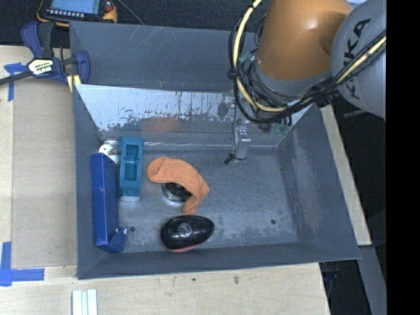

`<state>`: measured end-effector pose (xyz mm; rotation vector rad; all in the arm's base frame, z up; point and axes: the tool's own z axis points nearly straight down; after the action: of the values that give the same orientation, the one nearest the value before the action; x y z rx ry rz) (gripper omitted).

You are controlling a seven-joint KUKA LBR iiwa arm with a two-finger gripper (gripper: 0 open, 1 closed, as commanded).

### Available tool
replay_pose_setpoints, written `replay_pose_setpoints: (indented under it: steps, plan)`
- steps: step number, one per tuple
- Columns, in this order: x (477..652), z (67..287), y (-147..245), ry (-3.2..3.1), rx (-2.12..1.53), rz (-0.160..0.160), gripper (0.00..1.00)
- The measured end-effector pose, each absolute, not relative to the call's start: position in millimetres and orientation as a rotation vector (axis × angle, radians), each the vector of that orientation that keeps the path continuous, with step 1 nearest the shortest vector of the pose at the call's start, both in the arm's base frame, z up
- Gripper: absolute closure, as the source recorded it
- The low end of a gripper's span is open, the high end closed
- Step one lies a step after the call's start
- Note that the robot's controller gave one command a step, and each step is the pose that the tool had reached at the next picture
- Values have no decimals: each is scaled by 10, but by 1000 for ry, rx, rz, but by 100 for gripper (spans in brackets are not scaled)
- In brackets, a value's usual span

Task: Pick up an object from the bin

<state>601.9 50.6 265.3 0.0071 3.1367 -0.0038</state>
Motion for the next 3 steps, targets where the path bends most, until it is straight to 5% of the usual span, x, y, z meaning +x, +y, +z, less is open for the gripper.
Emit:
replay_pose_setpoints:
  steps: [1, 2, 3]
  plan:
    - [5990, 2386, 853, 3124, -145, 3, 0]
    - [5733, 2044, 944, 3139, -82, 1, 0]
    - [5694, 2005, 967, 3139, -49, 0, 0]
